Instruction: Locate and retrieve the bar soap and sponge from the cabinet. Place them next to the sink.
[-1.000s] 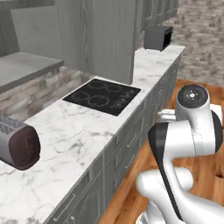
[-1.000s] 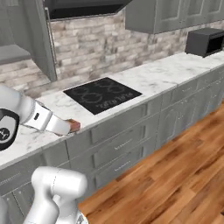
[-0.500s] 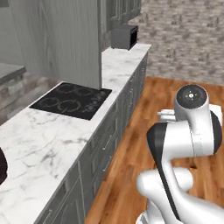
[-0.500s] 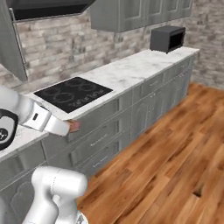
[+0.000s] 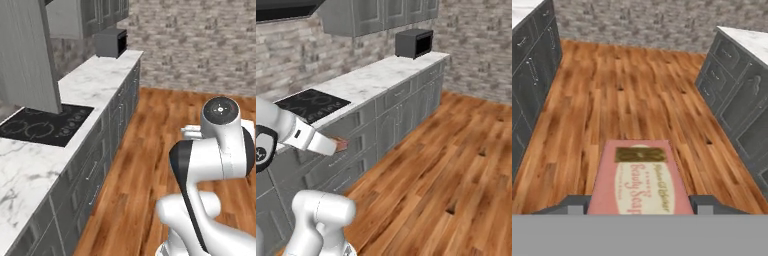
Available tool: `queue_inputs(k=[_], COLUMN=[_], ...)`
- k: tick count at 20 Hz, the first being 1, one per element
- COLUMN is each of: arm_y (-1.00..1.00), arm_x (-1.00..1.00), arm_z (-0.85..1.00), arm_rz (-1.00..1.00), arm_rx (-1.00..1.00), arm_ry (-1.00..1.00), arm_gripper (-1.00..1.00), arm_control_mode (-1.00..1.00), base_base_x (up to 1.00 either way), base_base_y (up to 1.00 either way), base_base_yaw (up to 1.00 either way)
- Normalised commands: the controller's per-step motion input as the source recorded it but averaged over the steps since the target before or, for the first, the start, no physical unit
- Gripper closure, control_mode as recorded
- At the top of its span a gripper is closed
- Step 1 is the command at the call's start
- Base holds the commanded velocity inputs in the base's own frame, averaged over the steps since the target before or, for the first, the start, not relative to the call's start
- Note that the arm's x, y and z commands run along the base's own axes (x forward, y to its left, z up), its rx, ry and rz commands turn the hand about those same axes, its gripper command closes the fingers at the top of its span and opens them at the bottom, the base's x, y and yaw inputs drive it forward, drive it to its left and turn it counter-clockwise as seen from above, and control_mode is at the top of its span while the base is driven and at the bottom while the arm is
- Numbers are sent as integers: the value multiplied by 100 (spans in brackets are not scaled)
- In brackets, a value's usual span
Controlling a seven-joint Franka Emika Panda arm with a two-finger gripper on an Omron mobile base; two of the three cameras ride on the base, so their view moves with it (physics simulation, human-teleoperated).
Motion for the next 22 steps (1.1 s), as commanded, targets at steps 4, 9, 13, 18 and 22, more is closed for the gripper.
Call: queue_inputs(k=[4,9,13,18,22], arm_y=[0,0,0,0,0], arm_x=[0,0,0,0,0], arm_z=[0,0,0,0,0], arm_rz=[0,0,0,0,0], arm_rx=[0,0,0,0,0], arm_ry=[0,0,0,0,0], arm_gripper=[100,100,100,100,100], arm_control_mode=[100,100,100,100,100], base_base_x=[10,6,0,0,0], base_base_y=[-40,-16,-12,-6,-5], base_base_yaw=[-33,-39,-43,-45,-45])
